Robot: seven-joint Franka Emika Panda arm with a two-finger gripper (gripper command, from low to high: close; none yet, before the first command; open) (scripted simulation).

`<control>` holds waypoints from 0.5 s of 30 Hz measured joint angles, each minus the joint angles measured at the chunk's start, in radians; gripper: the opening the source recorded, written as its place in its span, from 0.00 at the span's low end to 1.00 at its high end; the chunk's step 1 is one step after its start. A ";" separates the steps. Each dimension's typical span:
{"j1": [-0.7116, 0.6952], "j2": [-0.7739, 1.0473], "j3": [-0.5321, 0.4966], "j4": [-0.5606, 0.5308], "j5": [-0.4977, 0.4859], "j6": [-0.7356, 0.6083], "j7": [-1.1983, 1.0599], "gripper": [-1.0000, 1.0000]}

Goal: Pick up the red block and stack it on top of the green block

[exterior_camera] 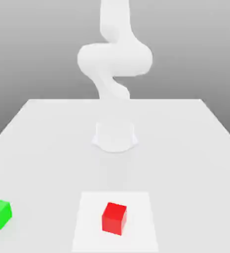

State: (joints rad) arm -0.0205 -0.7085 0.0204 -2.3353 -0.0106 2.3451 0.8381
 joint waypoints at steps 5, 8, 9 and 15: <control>-0.035 0.188 0.033 -0.072 -0.025 0.092 0.081 0.50; -0.053 0.297 0.049 -0.114 -0.038 0.146 0.126 0.50; -0.058 0.334 0.053 -0.128 -0.042 0.164 0.141 0.50; -0.080 0.552 0.069 -0.212 -0.056 0.271 0.224 0.50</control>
State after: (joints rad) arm -0.1005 -0.1570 0.0895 -2.5476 -0.0665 2.6161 1.0616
